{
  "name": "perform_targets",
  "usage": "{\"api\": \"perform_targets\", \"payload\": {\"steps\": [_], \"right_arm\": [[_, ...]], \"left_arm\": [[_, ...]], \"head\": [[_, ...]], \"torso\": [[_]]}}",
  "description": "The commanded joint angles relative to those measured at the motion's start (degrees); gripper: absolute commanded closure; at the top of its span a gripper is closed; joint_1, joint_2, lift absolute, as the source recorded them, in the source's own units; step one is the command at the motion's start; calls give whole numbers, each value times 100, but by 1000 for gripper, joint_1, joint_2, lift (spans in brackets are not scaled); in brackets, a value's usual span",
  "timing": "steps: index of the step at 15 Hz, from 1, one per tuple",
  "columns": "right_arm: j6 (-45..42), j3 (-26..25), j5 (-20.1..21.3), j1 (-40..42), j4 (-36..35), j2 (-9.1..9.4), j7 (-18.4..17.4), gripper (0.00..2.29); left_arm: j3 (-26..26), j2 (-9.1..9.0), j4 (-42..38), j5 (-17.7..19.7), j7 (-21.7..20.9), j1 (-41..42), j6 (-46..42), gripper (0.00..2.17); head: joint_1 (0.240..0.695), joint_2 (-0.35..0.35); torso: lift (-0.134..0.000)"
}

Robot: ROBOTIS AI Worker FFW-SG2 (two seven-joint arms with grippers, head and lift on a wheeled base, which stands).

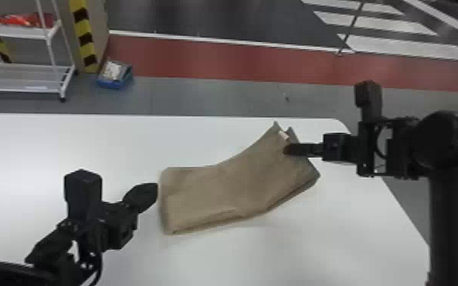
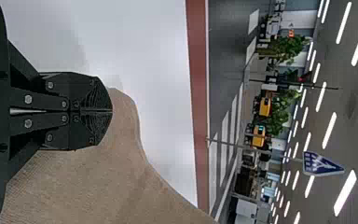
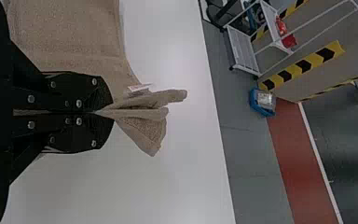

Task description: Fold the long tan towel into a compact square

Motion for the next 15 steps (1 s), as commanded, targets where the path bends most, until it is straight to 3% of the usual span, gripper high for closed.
{"api": "perform_targets", "payload": {"steps": [1, 6, 8, 15], "right_arm": [[49, -54, -66, -139, 87, -42, -1, 1315], [49, 25, -57, -332, 289, -50, -10, 1315], [49, 157, -31, -368, 289, -15, -28, 1315], [49, 500, 13, -499, 307, 292, -133, 1315]], "left_arm": [[103, 0, -1, -15, -122, -1, 261, 1997], [226, -26, -1, 170, -447, 113, 85, 1997], [208, -35, -1, 416, -535, 130, 50, 1997], [-29, -79, 263, 627, -869, 122, -144, 1997]], "head": [[695, -202], [695, -201], [695, -202], [695, -198]], "torso": [[-123], [-123], [-123], [-123]]}}
